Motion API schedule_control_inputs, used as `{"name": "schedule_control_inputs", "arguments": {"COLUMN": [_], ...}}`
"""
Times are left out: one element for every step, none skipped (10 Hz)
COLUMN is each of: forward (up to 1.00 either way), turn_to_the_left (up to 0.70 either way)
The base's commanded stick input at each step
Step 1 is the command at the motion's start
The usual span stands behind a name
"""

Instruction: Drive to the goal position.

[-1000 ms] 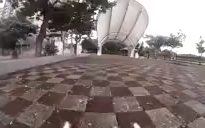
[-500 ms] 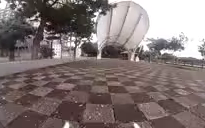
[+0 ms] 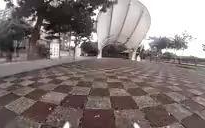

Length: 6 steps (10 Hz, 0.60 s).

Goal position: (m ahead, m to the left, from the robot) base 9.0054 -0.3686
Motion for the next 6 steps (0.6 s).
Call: {"name": "schedule_control_inputs", "arguments": {"forward": [1.00, 1.00, 1.00, 1.00, 1.00, 1.00], "turn_to_the_left": [0.00, 0.00, 0.00, 0.00, 0.00, 0.00]}}
